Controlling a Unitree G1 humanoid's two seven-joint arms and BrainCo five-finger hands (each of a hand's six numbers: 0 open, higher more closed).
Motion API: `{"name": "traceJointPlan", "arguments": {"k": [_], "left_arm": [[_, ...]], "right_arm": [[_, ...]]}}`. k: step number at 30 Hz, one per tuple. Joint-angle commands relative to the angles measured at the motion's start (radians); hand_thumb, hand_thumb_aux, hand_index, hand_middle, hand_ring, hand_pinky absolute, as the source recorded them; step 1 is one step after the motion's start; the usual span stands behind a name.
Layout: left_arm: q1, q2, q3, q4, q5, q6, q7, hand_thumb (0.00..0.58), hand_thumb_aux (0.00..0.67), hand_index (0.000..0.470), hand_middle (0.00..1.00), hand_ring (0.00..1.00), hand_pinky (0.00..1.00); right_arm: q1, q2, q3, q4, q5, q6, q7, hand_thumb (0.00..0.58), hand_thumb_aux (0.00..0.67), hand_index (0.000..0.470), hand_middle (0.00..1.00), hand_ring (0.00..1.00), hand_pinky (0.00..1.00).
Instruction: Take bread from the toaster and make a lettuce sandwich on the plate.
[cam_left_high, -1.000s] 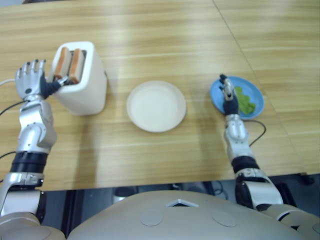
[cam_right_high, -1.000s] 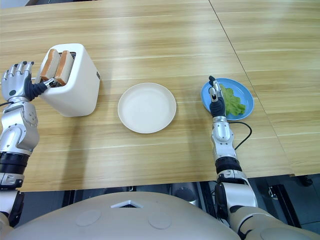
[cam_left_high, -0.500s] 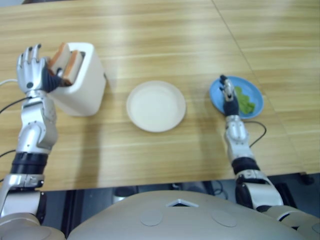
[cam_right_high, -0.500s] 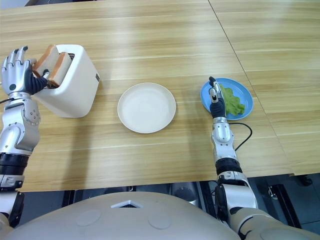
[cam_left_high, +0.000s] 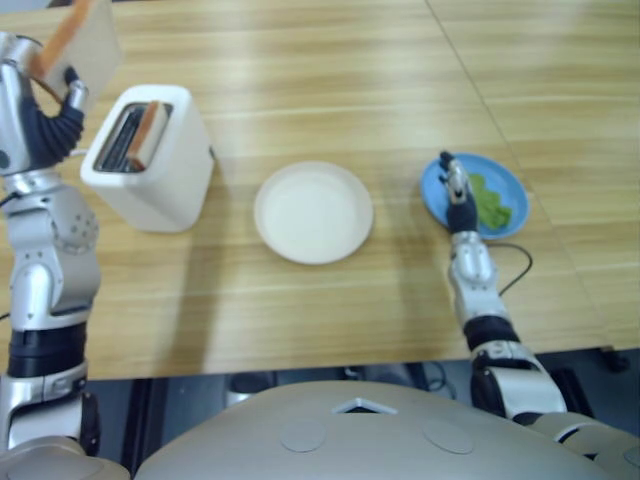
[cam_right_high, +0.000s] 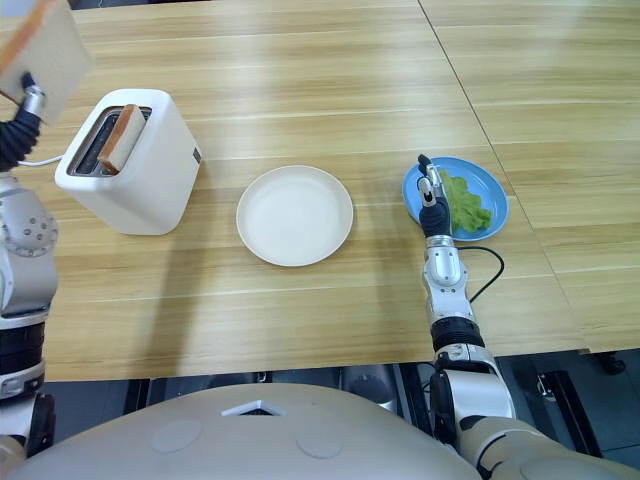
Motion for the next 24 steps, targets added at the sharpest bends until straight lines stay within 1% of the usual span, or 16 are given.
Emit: {"name": "traceJointPlan", "arguments": {"k": [1, 5, 7, 10, 14, 17, 20, 24], "left_arm": [[-0.038, -0.067, -0.011, -0.030, -0.174, -0.099, -0.078, 0.580, 0.670, 0.460, 1.00, 1.00, 1.00], [-0.090, -0.169, -0.112, -0.012, -0.309, -0.166, -0.183, 0.580, 0.670, 0.460, 1.00, 1.00, 1.00], [-0.108, -0.218, -0.165, 0.005, -0.340, -0.182, -0.227, 0.580, 0.670, 0.460, 1.00, 1.00, 1.00], [-0.124, -0.319, -0.272, 0.061, -0.439, -0.210, -0.319, 0.580, 0.670, 0.460, 1.00, 1.00, 1.00], [-0.138, -0.421, -0.395, 0.194, -0.500, -0.197, -0.443, 0.580, 0.670, 0.460, 1.00, 1.00, 1.00], [-0.150, -0.452, -0.449, 0.343, -0.516, -0.192, -0.517, 0.580, 0.670, 0.460, 1.00, 1.00, 1.00], [-0.160, -0.454, -0.481, 0.472, -0.507, -0.193, -0.566, 0.580, 0.670, 0.460, 1.00, 1.00, 1.00], [-0.163, -0.433, -0.512, 0.570, -0.483, -0.189, -0.624, 0.580, 0.670, 0.460, 1.00, 1.00, 1.00]], "right_arm": [[0.001, 0.009, 0.006, 0.003, -0.005, 0.017, -0.002, 0.000, 0.000, 0.000, 0.00, 0.00, 0.00], [-0.004, 0.012, 0.010, 0.004, -0.006, 0.019, -0.002, 0.000, 0.000, 0.000, 0.00, 0.00, 0.00], [-0.004, 0.012, 0.011, 0.004, -0.005, 0.020, -0.003, 0.000, 0.000, 0.000, 0.00, 0.00, 0.00], [-0.007, 0.012, 0.014, 0.004, -0.005, 0.022, -0.001, 0.000, 0.000, 0.000, 0.00, 0.00, 0.00], [-0.006, 0.011, 0.015, 0.002, -0.005, 0.025, 0.000, 0.000, 0.000, 0.000, 0.00, 0.00, 0.00], [-0.004, 0.011, 0.016, -0.002, -0.005, 0.027, -0.001, 0.000, 0.000, 0.000, 0.00, 0.00, 0.00], [-0.003, 0.012, 0.018, -0.005, -0.006, 0.030, -0.001, 0.000, 0.000, 0.000, 0.00, 0.00, 0.00], [0.000, 0.013, 0.018, -0.012, -0.005, 0.034, 0.000, 0.000, 0.000, 0.000, 0.00, 0.00, 0.00]]}}
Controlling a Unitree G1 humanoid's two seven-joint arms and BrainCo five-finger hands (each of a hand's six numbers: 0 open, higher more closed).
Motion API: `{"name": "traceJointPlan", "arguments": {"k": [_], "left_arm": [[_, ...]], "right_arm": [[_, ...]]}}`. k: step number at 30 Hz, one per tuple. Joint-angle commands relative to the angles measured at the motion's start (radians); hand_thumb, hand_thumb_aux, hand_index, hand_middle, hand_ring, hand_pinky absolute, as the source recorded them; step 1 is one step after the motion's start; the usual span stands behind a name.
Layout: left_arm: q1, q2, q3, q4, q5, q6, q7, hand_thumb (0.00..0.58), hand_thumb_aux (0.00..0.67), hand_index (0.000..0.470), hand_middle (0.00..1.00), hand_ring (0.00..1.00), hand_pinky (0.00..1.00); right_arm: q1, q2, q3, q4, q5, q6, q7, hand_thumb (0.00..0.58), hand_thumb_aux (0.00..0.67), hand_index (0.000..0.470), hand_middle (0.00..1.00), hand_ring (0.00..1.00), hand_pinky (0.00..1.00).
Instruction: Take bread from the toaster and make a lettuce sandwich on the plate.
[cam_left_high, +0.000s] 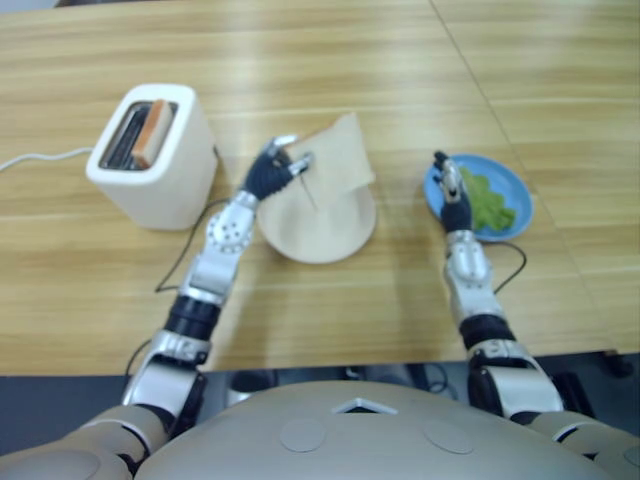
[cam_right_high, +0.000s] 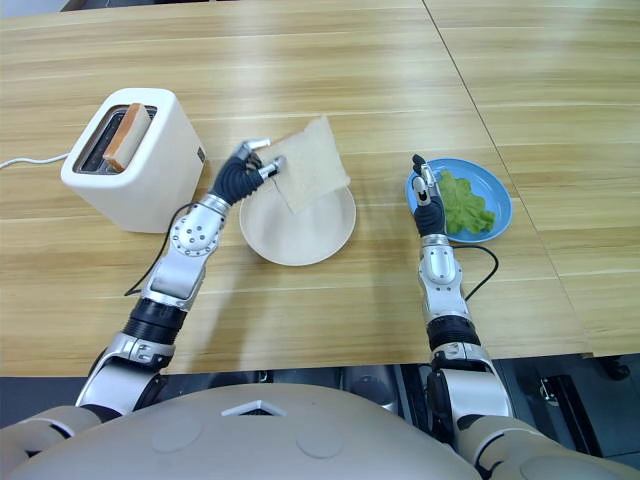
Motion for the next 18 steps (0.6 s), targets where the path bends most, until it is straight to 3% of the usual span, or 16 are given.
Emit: {"name": "traceJointPlan", "arguments": {"k": [1, 16, 17, 18], "left_arm": [[-0.006, 0.026, -0.025, 0.070, 0.028, 0.017, -0.052, 0.580, 0.670, 0.460, 1.00, 1.00, 1.00], [0.048, 0.178, -0.017, -0.024, 0.085, 0.140, -0.176, 0.580, 0.670, 0.460, 1.00, 1.00, 1.00], [0.045, 0.185, -0.032, -0.015, 0.114, 0.145, -0.171, 0.543, 0.502, 0.345, 0.93, 0.93, 0.93], [0.042, 0.189, -0.045, -0.004, 0.142, 0.147, -0.162, 0.241, 0.158, 0.108, 0.00, 0.00, 0.00]], "right_arm": [[0.008, 0.000, 0.003, -0.008, -0.005, 0.017, 0.004, 0.000, 0.000, 0.000, 0.00, 0.00, 0.00], [0.020, -0.003, 0.003, -0.025, -0.005, 0.027, 0.007, 0.000, 0.000, 0.000, 0.00, 0.00, 0.00], [0.021, -0.004, 0.003, -0.026, -0.005, 0.028, 0.007, 0.000, 0.000, 0.000, 0.00, 0.00, 0.00], [0.021, -0.004, 0.003, -0.028, -0.005, 0.028, 0.007, 0.000, 0.000, 0.000, 0.00, 0.00, 0.00]]}}
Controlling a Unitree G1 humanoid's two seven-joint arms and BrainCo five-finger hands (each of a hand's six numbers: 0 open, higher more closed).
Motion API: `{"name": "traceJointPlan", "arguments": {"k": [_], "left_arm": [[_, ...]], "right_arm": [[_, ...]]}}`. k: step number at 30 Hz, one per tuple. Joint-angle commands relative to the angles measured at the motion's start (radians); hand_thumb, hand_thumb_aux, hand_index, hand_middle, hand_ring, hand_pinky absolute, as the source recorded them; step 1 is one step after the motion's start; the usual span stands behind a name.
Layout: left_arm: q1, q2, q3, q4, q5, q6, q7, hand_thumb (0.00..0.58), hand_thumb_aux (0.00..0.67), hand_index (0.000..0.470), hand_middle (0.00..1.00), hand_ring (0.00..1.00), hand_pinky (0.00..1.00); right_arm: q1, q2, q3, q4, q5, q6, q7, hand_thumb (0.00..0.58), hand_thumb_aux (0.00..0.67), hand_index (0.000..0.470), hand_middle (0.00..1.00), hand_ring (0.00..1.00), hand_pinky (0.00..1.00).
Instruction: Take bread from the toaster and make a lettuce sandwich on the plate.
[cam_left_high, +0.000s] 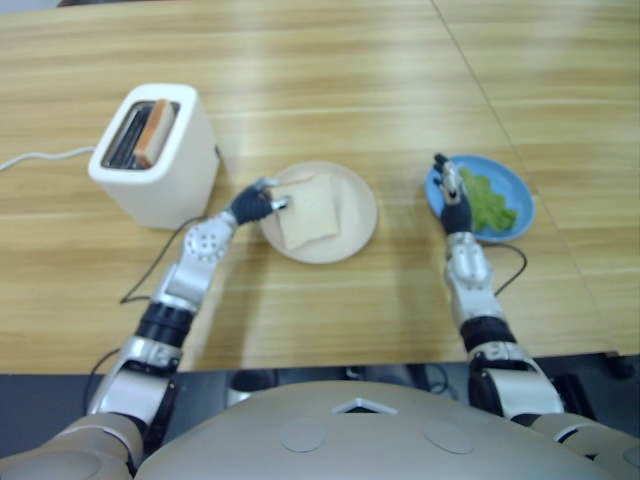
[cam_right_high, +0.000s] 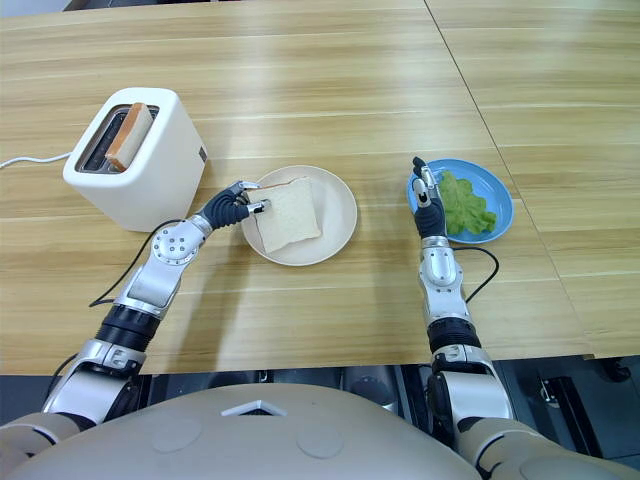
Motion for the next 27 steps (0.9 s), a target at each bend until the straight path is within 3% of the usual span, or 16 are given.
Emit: {"name": "traceJointPlan", "arguments": {"k": [1, 2, 10, 18, 24, 27], "left_arm": [[-0.008, 0.021, -0.051, 0.024, 0.098, 0.026, 0.019, 0.241, 0.158, 0.108, 0.00, 0.00, 0.00], [-0.013, 0.023, -0.063, 0.038, 0.126, 0.030, 0.032, 0.000, 0.000, 0.000, 0.00, 0.00, 0.00], [-0.068, 0.016, -0.114, 0.131, 0.307, 0.035, 0.198, 0.000, 0.000, 0.000, 0.00, 0.00, 0.00], [-0.076, 0.031, -0.087, 0.024, 0.442, 0.026, 0.409, 0.000, 0.000, 0.000, 0.00, 0.00, 0.00], [-0.018, 0.053, -0.027, -0.180, 0.472, -0.058, 0.537, 0.000, 0.000, 0.000, 0.00, 0.00, 0.00], [0.010, 0.024, 0.008, -0.205, 0.388, -0.104, 0.529, 0.000, 0.000, 0.000, 0.00, 0.00, 0.00]], "right_arm": [[0.010, -0.004, 0.003, -0.018, -0.006, 0.017, 0.006, 0.000, 0.000, 0.000, 0.00, 0.00, 0.00], [0.010, -0.005, 0.003, -0.019, -0.005, 0.018, 0.007, 0.000, 0.000, 0.000, 0.00, 0.00, 0.00], [0.021, -0.008, 0.002, -0.045, -0.006, 0.028, 0.011, 0.000, 0.000, 0.000, 0.00, 0.00, 0.00], [0.036, -0.015, 0.008, -0.087, -0.028, 0.031, -0.003, 0.000, 0.000, 0.000, 0.00, 0.00, 0.00], [0.090, -0.144, -0.003, -0.320, -0.248, 0.036, -0.111, 0.000, 0.000, 0.000, 0.00, 0.00, 0.00], [0.099, -0.281, -0.024, -0.415, -0.420, 0.067, -0.175, 0.000, 0.000, 0.000, 0.00, 0.00, 0.00]]}}
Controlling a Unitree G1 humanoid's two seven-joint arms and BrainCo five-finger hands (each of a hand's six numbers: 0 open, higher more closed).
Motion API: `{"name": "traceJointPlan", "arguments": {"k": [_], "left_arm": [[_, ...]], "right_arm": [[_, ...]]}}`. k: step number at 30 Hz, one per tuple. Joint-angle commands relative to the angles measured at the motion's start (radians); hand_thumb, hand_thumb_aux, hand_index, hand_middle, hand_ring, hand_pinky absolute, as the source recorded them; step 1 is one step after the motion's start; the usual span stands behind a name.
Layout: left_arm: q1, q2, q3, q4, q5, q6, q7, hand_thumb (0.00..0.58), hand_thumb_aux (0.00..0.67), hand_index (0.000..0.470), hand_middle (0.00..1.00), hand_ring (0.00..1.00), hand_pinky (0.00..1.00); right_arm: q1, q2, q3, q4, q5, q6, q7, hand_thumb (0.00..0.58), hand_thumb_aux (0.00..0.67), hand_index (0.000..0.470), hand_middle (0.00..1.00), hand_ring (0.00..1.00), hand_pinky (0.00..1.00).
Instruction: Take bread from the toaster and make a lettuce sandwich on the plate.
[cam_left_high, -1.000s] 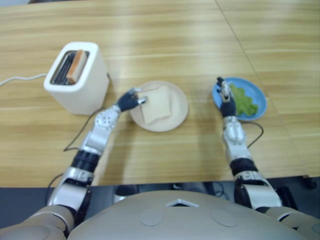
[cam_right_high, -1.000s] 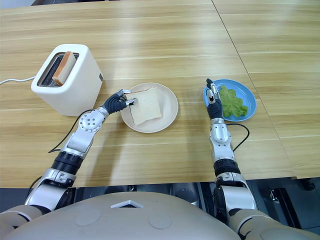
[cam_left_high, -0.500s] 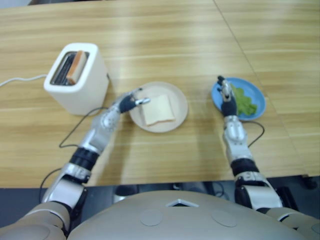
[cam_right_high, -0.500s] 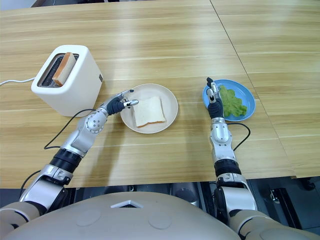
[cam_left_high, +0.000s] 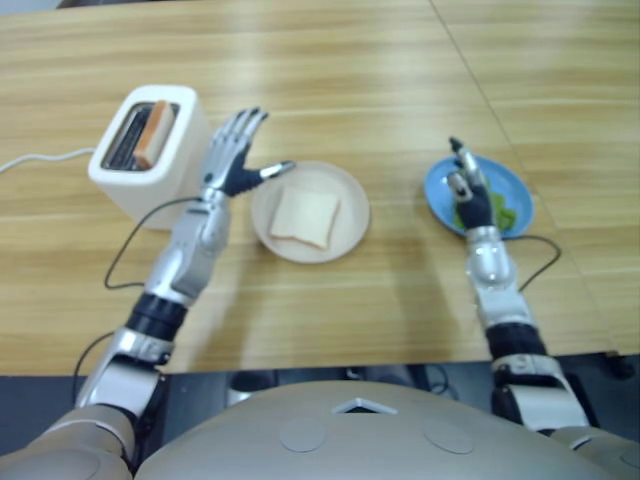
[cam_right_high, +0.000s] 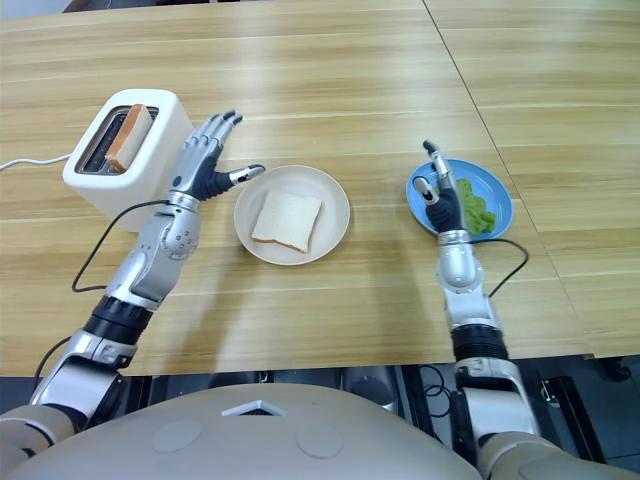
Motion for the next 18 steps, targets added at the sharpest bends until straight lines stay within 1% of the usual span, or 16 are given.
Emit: {"name": "traceJointPlan", "arguments": {"k": [1, 4, 6, 8, 12, 16, 18], "left_arm": [[0.033, -0.033, 0.038, -0.012, -0.091, -0.043, -0.014, 0.000, 0.000, 0.000, 0.00, 0.00, 0.00], [0.038, -0.073, 0.067, 0.054, -0.195, -0.065, -0.047, 0.000, 0.000, 0.000, 0.00, 0.00, 0.00], [0.039, -0.111, 0.092, 0.127, -0.285, -0.076, -0.078, 0.000, 0.000, 0.000, 0.00, 0.00, 0.00], [0.039, -0.146, 0.108, 0.193, -0.353, -0.089, -0.107, 0.000, 0.000, 0.000, 0.00, 0.00, 0.00], [0.040, -0.192, 0.123, 0.265, -0.429, -0.108, -0.149, 0.000, 0.000, 0.000, 0.00, 0.00, 0.00], [0.034, -0.213, 0.124, 0.292, -0.450, -0.117, -0.163, 0.000, 0.000, 0.000, 0.00, 0.00, 0.00], [0.029, -0.218, 0.123, 0.303, -0.452, -0.120, -0.167, 0.000, 0.000, 0.000, 0.00, 0.00, 0.00]], "right_arm": [[0.007, -0.136, -0.022, -0.088, -0.198, 0.051, -0.079, 0.000, 0.000, 0.000, 0.00, 0.00, 0.00], [-0.020, -0.285, 0.017, -0.034, -0.395, 0.129, -0.175, 0.000, 0.000, 0.000, 0.00, 0.00, 0.00], [-0.058, -0.403, 0.090, 0.054, -0.564, 0.219, -0.234, 0.000, 0.000, 0.000, 0.00, 0.00, 0.00], [-0.111, -0.487, 0.178, 0.183, -0.667, 0.269, -0.281, 0.000, 0.000, 0.000, 0.00, 0.00, 0.00], [-0.196, -0.547, 0.314, 0.377, -0.754, 0.279, -0.330, 0.000, 0.000, 0.000, 0.00, 0.00, 0.00], [-0.260, -0.532, 0.467, 0.551, -0.834, 0.289, -0.379, 0.000, 0.000, 0.000, 0.00, 0.00, 0.00], [-0.273, -0.520, 0.518, 0.603, -0.845, 0.290, -0.402, 0.000, 0.000, 0.000, 0.00, 0.00, 0.00]]}}
